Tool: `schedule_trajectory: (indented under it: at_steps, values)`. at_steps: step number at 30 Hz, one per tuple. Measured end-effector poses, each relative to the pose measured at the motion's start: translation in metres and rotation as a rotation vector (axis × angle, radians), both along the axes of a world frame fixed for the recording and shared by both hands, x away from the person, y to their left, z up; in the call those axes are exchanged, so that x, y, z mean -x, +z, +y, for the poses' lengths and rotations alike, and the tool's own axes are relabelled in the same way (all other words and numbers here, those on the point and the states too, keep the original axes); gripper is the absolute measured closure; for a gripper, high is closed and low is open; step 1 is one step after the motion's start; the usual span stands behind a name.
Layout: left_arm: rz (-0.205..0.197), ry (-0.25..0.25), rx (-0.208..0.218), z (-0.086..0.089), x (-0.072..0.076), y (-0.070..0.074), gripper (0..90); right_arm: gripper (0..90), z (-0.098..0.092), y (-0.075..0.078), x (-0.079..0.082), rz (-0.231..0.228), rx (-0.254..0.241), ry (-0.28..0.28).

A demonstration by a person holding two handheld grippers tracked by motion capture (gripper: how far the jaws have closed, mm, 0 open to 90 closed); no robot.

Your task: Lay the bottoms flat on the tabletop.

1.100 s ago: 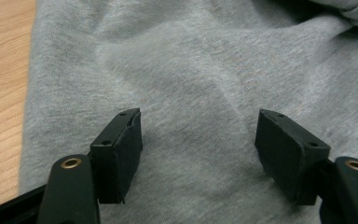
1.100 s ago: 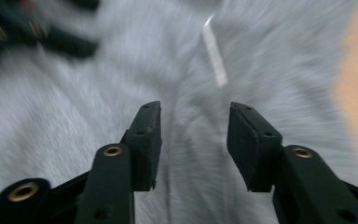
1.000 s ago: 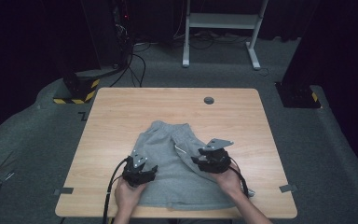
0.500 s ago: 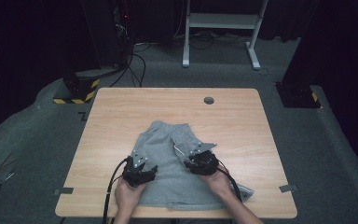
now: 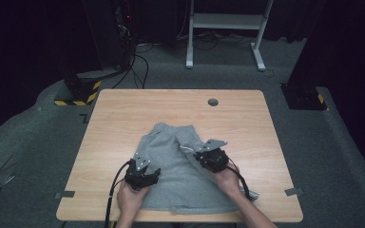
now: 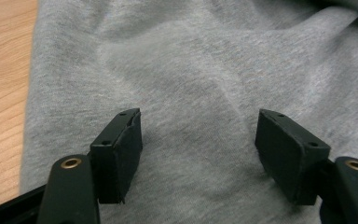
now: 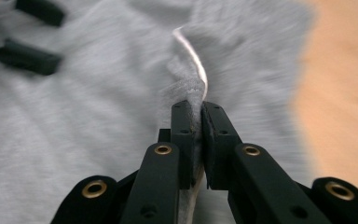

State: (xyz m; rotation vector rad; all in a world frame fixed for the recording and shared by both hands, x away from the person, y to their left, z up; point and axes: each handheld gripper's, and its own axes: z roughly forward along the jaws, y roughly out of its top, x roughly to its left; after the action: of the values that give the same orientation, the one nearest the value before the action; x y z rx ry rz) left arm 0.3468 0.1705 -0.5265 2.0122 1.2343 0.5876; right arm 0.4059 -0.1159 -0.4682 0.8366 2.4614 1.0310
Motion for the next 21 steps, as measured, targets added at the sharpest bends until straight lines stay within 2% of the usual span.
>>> schedule_trajectory:
  at_steps: [2,6,8,10,11,12,14,15,16,18,19,20,21]
  values:
    - [0.001,0.001,0.002,0.0,0.0,0.0,32.2,84.2,-0.012,0.012,-0.01,-0.009,-0.015,-0.05]
    - [0.001,0.001,0.002,0.0,0.0,0.0,32.2,84.2,-0.039,0.024,-0.031,-0.044,0.023,-0.177]
    - [0.001,0.002,0.002,0.0,0.0,0.0,32.3,84.2,-0.054,0.02,-0.043,-0.032,0.015,-0.243]
    - [0.0,0.001,0.001,0.0,0.0,0.0,32.2,83.9,-0.073,0.004,-0.061,0.011,0.061,-0.349]
    - [0.0,0.001,0.001,0.0,0.0,0.0,32.2,83.9,-0.073,0.004,-0.061,0.011,0.061,-0.349]
    - [0.0,0.001,0.001,0.0,0.0,0.0,32.2,81.3,-0.087,-0.009,-0.071,0.071,0.065,-0.396]
    - [0.0,0.001,0.002,0.0,0.0,0.0,32.3,78.0,-0.092,-0.013,-0.072,0.08,0.054,-0.414]
    - [0.001,0.002,0.002,0.0,0.0,0.0,32.3,71.2,-0.097,-0.012,-0.069,0.082,0.021,-0.436]
    - [0.0,0.003,0.002,0.0,0.0,0.0,32.2,69.6,-0.098,-0.01,-0.063,0.079,0.0,-0.44]
    - [-0.001,0.01,0.005,0.0,0.0,0.0,32.3,67.9,-0.098,-0.003,-0.049,0.064,-0.05,-0.416]
    - [-0.001,0.01,0.005,0.0,0.0,0.0,32.4,67.9,-0.098,-0.003,-0.049,0.064,-0.05,-0.416]
    - [0.0,0.015,0.005,0.0,-0.002,0.0,32.4,64.7,-0.091,0.0,-0.036,0.044,-0.037,-0.365]
    - [0.0,0.015,0.005,0.0,-0.002,0.0,32.4,64.7,-0.091,0.0,-0.036,0.044,-0.037,-0.365]
